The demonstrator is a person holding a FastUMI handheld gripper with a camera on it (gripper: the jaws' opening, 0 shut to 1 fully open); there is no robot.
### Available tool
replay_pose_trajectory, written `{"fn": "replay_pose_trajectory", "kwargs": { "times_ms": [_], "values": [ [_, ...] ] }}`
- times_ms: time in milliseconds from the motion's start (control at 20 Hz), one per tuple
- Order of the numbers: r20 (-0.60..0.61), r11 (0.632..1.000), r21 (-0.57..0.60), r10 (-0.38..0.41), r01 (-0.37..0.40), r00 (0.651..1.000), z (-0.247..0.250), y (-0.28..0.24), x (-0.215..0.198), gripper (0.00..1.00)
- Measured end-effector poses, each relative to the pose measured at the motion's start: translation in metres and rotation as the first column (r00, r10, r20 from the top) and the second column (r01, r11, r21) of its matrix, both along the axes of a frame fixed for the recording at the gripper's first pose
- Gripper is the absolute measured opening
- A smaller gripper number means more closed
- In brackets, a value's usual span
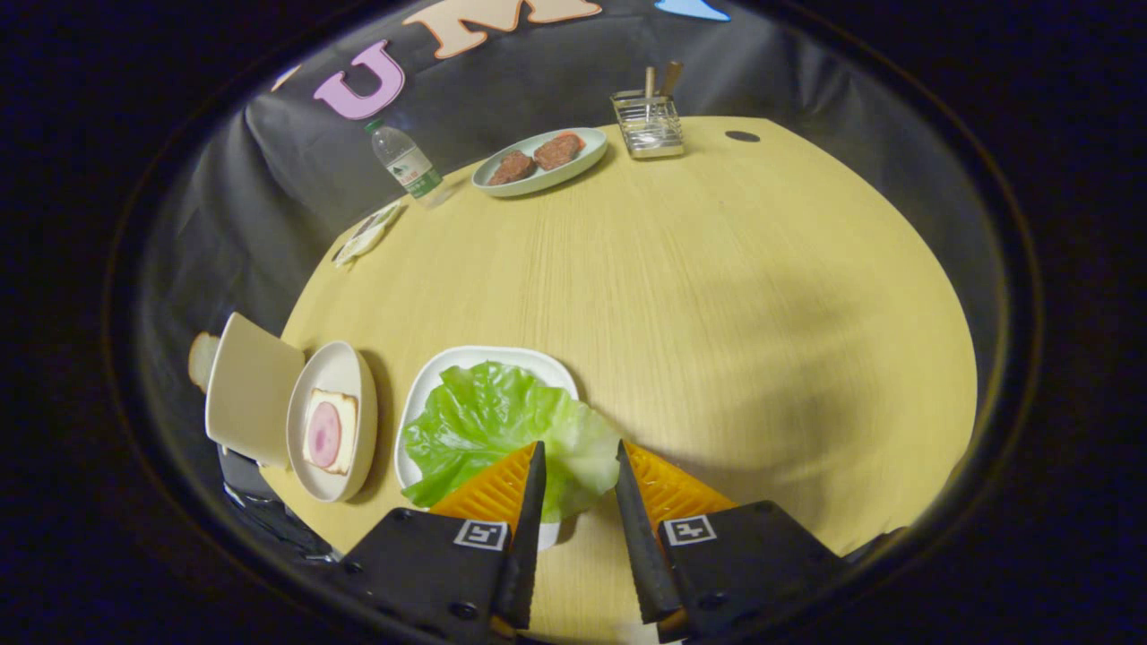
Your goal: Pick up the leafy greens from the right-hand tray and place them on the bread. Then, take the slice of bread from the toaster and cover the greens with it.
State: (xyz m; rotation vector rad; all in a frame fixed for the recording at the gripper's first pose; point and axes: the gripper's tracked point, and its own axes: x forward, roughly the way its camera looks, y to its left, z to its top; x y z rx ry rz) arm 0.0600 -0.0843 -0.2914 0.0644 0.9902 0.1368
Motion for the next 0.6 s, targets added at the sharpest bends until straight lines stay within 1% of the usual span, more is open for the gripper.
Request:
{"fn": "replay_pose_trajectory", "kwargs": {
  "times_ms": [250, 300, 400, 600],
  "values": [
    [0.004, 0.999, -0.045, 0.015, -0.015, 1.0, 0.004, 0.004, -0.003, 0.32],
    [0.0, 0.998, -0.066, 0.003, -0.003, 1.0, 0.005, 0.001, -0.002, 0.29],
    [-0.006, 0.998, -0.06, 0.004, -0.005, 1.0, 0.009, 0.005, -0.005, 0.22],
    [0.045, 0.997, -0.078, 0.032, -0.028, 0.998, 0.024, 0.01, -0.003, 0.08]
  ]
}}
